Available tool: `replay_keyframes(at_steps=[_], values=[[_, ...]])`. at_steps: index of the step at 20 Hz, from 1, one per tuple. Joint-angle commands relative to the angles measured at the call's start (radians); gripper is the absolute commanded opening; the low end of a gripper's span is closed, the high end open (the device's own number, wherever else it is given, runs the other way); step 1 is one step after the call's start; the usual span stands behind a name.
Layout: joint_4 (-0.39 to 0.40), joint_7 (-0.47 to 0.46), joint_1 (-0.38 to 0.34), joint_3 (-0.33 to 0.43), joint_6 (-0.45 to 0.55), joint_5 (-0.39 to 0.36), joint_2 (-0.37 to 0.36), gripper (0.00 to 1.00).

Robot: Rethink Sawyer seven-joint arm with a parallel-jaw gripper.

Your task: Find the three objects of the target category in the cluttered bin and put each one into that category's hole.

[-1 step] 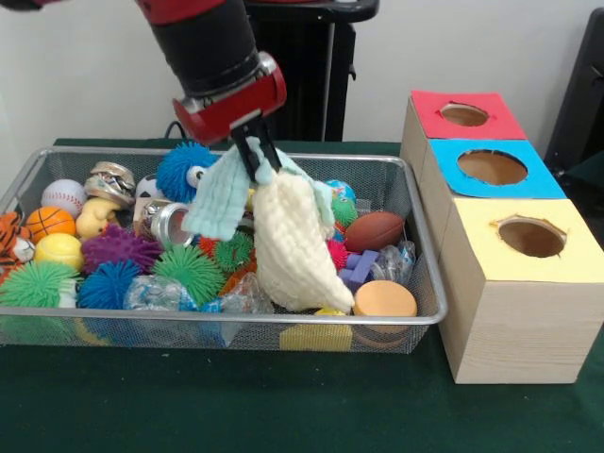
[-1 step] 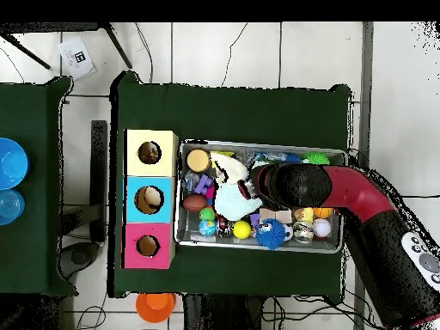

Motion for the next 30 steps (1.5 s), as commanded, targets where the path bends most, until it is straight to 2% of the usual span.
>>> replay_keyframes(at_steps=[1, 5, 12, 17, 21, 26, 30], values=[[0.131, -0.087, -0.016, 0.089, 0.149, 0.058, -0.132, 0.0], [0.138, -0.091, -0.023, 0.104, 0.194, 0.082, -0.177, 0.0], [0.145, -0.105, -0.041, 0.123, 0.315, 0.129, -0.297, 0.0], [0.135, -0.103, -0.036, 0.126, 0.363, 0.135, -0.33, 0.0], [0.118, -0.083, -0.019, 0.114, 0.349, 0.112, -0.302, 0.0], [0.048, 0.045, 0.081, 0.039, 0.191, 0.026, -0.194, 0.0], [0.033, 0.098, 0.12, 0.006, 0.101, 0.013, -0.154, 0.0]])
